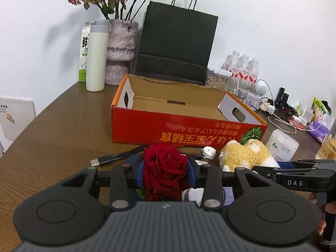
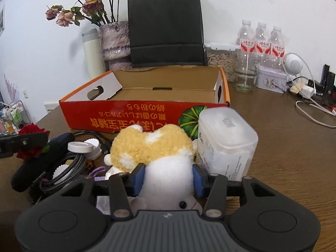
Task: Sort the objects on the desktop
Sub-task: 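Lift the red rose with the left gripper while the right gripper grasps the plush toy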
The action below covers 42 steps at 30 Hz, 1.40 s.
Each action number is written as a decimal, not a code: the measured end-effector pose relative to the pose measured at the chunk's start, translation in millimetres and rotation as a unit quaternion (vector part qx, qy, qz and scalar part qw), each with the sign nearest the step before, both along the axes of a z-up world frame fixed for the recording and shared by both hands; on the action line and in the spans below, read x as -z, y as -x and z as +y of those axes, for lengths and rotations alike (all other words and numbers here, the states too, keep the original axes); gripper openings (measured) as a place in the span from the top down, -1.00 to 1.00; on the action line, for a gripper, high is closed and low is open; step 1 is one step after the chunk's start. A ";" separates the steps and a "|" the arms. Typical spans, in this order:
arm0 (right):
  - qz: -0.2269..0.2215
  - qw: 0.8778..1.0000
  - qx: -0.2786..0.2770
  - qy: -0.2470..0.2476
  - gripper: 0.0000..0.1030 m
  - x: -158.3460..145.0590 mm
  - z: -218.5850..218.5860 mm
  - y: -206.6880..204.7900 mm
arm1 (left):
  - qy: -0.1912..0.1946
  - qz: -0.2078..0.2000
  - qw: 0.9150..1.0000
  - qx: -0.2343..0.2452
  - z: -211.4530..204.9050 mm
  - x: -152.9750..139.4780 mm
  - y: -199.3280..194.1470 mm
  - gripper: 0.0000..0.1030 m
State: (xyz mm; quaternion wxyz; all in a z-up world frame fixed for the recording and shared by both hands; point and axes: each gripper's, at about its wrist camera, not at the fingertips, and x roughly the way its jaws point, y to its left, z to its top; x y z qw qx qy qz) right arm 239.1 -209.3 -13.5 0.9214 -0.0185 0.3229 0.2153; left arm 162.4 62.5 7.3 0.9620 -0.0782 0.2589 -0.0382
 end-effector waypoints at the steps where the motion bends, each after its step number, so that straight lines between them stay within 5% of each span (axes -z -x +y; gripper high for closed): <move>1: 0.005 1.000 -0.002 0.000 0.07 1.8 0.7 -0.8 | 0.000 0.001 1.000 0.000 -0.3 0.5 -0.1 0.24; 25: -0.046 0.995 0.001 -0.088 0.14 -37.9 -15.2 23.4 | 0.001 -0.045 0.999 0.004 -6.3 -24.0 25.0 0.21; 34: -0.025 1.000 -0.006 -0.009 0.13 -8.9 4.0 27.9 | 0.002 -0.042 0.999 0.007 -8.2 -22.4 34.1 0.21; 42: -0.040 0.998 0.007 0.052 -0.11 0.2 8.6 40.3 | 0.004 -0.040 0.999 0.002 -4.8 -20.7 39.9 0.21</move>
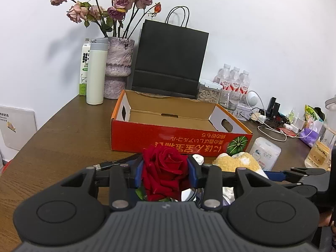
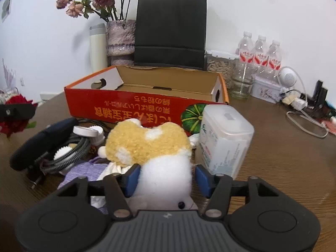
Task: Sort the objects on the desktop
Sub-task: 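Lift the red rose with the left gripper while the right gripper grasps the plush toy, then carry the rose and plush toy into the cardboard box with both grippers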
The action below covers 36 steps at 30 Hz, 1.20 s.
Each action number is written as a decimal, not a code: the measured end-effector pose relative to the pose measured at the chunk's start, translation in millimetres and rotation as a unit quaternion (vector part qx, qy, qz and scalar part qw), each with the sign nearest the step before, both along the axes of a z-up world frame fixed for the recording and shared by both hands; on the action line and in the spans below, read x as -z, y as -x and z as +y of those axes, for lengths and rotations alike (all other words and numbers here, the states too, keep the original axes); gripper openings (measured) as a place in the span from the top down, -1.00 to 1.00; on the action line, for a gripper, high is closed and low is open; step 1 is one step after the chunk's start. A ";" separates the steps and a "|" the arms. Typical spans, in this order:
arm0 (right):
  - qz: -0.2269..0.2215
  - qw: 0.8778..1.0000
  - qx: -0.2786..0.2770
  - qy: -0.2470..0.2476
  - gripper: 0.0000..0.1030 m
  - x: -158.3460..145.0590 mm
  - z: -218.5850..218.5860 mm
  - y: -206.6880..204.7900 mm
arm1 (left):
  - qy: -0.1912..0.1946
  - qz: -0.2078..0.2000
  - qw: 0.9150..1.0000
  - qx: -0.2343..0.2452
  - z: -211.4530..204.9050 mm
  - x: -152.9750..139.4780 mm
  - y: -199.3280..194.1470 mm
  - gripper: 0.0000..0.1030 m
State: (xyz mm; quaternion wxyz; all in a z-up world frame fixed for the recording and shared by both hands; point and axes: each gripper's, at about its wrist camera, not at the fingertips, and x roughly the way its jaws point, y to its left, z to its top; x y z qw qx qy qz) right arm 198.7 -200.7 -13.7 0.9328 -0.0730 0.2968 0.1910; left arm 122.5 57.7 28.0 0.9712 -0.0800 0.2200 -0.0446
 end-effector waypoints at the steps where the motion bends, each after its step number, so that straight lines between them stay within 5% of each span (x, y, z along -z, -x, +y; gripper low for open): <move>1: 0.000 1.000 0.000 0.000 -0.11 -0.5 -0.7 1.8 | 0.000 0.000 1.000 0.000 0.3 0.2 0.5 0.21; 11: 0.006 0.999 0.014 -0.047 -0.10 -12.0 -21.0 7.7 | 0.001 0.003 1.000 -0.003 1.7 1.3 3.1 0.21; 16: 0.021 0.999 -0.007 -0.023 0.13 -3.5 -14.1 7.6 | 0.001 0.005 1.000 -0.004 1.7 2.3 2.8 0.21; 27: 0.010 0.992 0.004 -0.129 0.17 -28.6 -40.6 5.6 | 0.000 0.004 1.000 -0.001 -0.6 2.0 2.4 0.21; 36: -0.021 0.990 0.003 -0.142 0.17 -50.1 -35.1 -3.2 | -0.013 -0.020 1.000 0.002 -3.4 -12.9 -3.7 0.20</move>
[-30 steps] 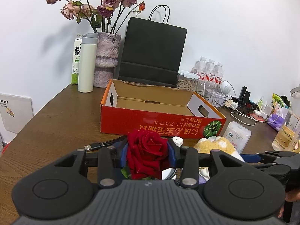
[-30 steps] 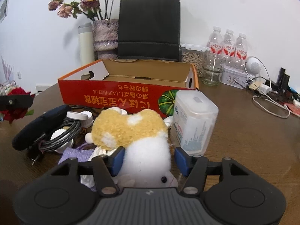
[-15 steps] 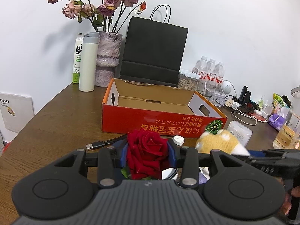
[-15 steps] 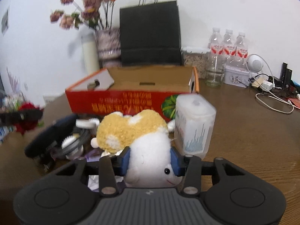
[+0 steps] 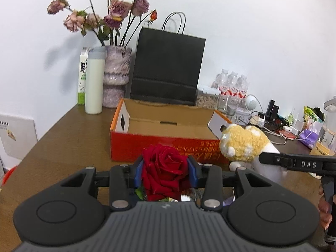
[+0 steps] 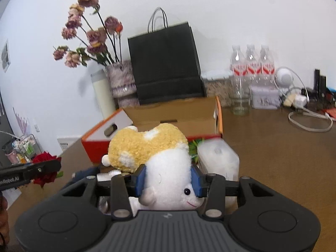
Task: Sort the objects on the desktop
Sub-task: 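Carry the rose and plush toy into the cardboard box with both grippers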
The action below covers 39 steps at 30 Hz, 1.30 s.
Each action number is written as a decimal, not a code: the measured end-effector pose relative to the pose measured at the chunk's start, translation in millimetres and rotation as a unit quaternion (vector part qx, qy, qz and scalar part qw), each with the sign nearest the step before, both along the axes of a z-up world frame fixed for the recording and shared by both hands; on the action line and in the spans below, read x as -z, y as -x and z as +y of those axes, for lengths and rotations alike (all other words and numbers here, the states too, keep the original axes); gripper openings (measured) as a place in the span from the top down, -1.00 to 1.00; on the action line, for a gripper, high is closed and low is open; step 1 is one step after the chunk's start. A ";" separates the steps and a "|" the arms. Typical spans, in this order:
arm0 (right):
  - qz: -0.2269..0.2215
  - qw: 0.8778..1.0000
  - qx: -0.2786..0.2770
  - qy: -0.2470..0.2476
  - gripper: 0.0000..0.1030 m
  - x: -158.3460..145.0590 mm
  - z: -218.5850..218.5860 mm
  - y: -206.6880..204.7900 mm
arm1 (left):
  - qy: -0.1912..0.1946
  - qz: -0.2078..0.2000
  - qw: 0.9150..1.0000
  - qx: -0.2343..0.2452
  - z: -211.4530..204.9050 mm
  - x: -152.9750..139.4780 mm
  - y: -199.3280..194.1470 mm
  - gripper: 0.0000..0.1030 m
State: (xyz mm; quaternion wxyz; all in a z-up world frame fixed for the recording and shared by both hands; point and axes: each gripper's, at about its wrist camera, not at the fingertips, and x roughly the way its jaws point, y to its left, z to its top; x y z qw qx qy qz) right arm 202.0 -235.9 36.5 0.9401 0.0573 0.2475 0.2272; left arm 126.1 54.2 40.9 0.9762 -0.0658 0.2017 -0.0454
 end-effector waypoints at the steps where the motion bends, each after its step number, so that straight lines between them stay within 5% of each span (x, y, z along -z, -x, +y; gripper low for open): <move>1: -0.005 1.000 0.000 -0.002 0.17 -3.6 0.9 -1.2 | -0.002 -0.004 1.000 0.002 -0.9 -2.3 -1.7 0.20; 15: -0.076 0.997 0.012 -0.001 0.17 -45.3 28.2 -69.4 | 0.004 -0.060 0.998 0.004 -10.0 -50.6 -81.2 0.20; 20: -0.066 0.998 0.010 -0.014 0.17 -46.2 39.3 -108.0 | 0.020 -0.059 0.998 -0.003 -11.9 -55.7 -129.3 0.20; 27: -0.032 0.999 0.004 0.022 0.17 -27.7 67.2 -154.3 | 0.016 -0.013 0.999 -0.029 -7.8 -34.9 -186.3 0.20; 39: 0.017 0.997 0.001 0.076 0.17 6.7 88.3 -174.6 | -0.001 0.080 0.996 -0.034 -5.3 6.4 -220.2 0.20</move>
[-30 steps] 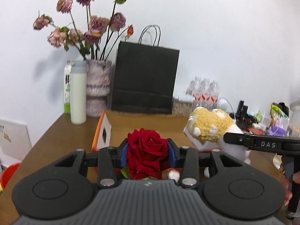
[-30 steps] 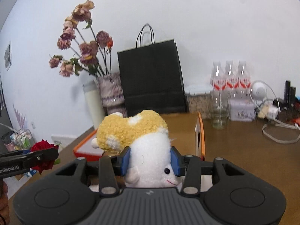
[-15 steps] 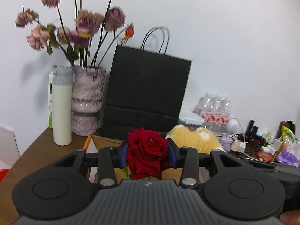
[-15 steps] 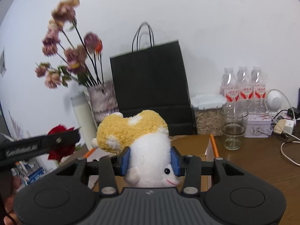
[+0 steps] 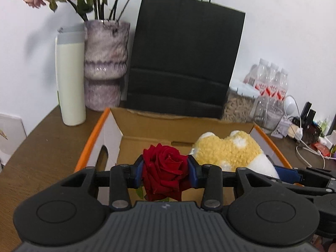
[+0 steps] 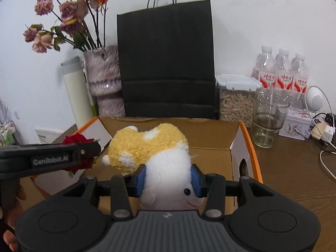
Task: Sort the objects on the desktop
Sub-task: 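Carry the rose and plush toy into the cardboard box with both grippers, then open both grippers to release the rose and plush toy in the box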
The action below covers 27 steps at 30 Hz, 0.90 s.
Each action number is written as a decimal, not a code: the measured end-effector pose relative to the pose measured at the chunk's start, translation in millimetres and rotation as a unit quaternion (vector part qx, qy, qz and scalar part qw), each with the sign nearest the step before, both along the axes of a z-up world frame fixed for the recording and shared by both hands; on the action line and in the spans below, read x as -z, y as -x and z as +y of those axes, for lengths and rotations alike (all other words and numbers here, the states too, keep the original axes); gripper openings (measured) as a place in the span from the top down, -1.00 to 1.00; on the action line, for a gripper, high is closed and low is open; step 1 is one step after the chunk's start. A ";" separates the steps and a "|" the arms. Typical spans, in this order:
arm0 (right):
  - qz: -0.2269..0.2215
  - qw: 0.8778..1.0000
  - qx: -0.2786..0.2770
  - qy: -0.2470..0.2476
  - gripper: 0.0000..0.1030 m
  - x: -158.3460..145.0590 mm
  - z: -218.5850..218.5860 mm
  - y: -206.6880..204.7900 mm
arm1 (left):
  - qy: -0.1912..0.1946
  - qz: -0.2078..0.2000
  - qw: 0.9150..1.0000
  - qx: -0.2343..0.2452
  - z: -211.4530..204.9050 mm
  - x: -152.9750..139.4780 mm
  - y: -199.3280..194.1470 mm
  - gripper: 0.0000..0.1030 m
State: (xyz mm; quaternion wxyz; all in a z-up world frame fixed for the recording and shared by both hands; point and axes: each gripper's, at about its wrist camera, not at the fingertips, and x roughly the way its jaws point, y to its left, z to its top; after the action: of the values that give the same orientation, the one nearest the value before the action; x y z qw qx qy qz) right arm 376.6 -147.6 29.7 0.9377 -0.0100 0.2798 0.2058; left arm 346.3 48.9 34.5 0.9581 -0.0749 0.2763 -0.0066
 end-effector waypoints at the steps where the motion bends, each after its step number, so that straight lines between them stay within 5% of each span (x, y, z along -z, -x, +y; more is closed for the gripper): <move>1: 0.002 1.000 -0.001 0.002 0.17 0.9 0.3 -0.3 | -0.001 0.003 1.000 0.001 -0.6 1.3 -0.8 0.20; 6: 0.010 1.000 0.005 0.010 0.17 4.1 0.9 -2.4 | -0.007 0.015 1.000 0.004 -3.3 5.5 -2.5 0.17; 9: 0.013 1.000 0.006 0.014 0.20 4.7 1.6 -2.9 | -0.013 0.014 1.000 0.001 -4.6 4.9 -1.8 -0.04; 10: 0.013 1.000 0.007 0.014 0.19 4.5 1.8 -2.7 | -0.013 0.013 1.000 -0.001 -4.5 4.3 -1.5 -0.26; 11: 0.013 1.000 0.007 0.014 0.11 4.3 1.9 -2.6 | -0.015 0.012 1.000 -0.005 -4.4 3.5 -0.8 -0.50; 16: 0.014 1.000 0.011 0.017 -0.55 2.0 2.0 -1.2 | -0.021 -0.003 1.000 -0.014 -4.0 -2.9 3.3 -1.00; 20: 0.013 1.000 0.010 0.012 -0.87 -3.0 0.7 0.6 | -0.019 -0.009 0.999 -0.026 -1.8 -7.3 5.7 -1.00; 27: 0.007 1.000 0.010 0.008 -0.92 -10.9 -1.9 4.5 | -0.018 -0.019 0.999 -0.034 -1.0 -12.4 9.9 -1.00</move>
State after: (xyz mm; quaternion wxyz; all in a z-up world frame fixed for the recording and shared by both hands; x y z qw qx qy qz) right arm 372.1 -149.5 40.6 0.9374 -0.0131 0.2884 0.1948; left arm 336.4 47.9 46.9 0.9641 -0.0666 0.2554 0.0291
